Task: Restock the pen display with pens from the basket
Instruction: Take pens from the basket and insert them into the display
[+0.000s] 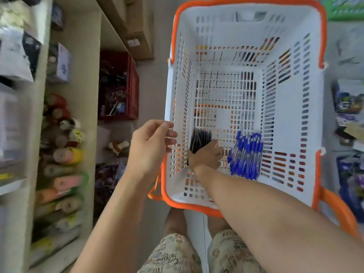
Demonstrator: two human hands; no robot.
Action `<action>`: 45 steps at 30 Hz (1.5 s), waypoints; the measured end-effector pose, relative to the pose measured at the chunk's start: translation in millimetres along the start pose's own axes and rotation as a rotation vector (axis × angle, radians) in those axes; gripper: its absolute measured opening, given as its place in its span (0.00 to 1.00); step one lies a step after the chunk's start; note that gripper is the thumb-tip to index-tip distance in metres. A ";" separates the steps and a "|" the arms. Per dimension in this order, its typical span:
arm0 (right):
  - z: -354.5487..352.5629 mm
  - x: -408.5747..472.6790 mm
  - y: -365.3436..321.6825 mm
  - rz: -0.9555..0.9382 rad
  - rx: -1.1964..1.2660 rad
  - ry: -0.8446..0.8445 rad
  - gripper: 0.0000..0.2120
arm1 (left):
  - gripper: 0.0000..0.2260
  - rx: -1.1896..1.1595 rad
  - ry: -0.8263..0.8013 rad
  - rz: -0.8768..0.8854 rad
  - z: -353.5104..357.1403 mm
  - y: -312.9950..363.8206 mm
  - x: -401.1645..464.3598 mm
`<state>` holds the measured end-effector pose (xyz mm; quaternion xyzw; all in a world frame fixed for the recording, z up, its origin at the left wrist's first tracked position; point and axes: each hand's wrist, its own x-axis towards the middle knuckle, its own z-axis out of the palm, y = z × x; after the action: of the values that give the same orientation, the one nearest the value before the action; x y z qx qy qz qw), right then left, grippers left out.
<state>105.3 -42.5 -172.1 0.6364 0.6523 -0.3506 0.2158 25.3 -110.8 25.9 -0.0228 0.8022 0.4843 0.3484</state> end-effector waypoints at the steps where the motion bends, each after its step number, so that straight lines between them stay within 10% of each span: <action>1: 6.5 1.5 1.7 -0.019 -0.016 0.020 0.47 | 0.10 -0.032 -0.001 -0.028 -0.7 -0.8 2.5; 15: -0.7 25.7 10.9 -0.125 0.160 0.084 0.10 | 0.11 -0.180 0.039 -0.074 -19.1 6.1 6.8; 20: -32.6 27.1 23.1 -0.068 0.677 -0.263 0.05 | 0.11 -0.196 -0.011 -0.062 -19.7 7.4 0.1; 27: -57.9 -6.6 39.8 0.014 0.690 -0.505 0.10 | 0.10 -0.218 -0.040 -0.040 -22.5 7.2 -21.4; 32: -126.5 -83.8 -10.7 -0.343 0.825 -0.512 0.06 | 0.04 -0.309 0.006 -0.001 -42.8 11.4 -51.2; 37: -147.4 -228.2 -38.9 -0.658 0.479 -1.114 0.13 | 0.22 -0.495 -0.183 -0.068 -85.1 10.7 -110.0; 45: -77.8 -364.1 -53.6 -0.539 0.226 -1.378 0.12 | 0.17 -1.268 0.343 -0.122 -193.7 -48.0 -201.7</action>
<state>100.7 -229.7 154.1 0.1089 0.4626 -0.7755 0.4156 91.7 -350.6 162.4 -0.3458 0.4030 0.8318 0.1614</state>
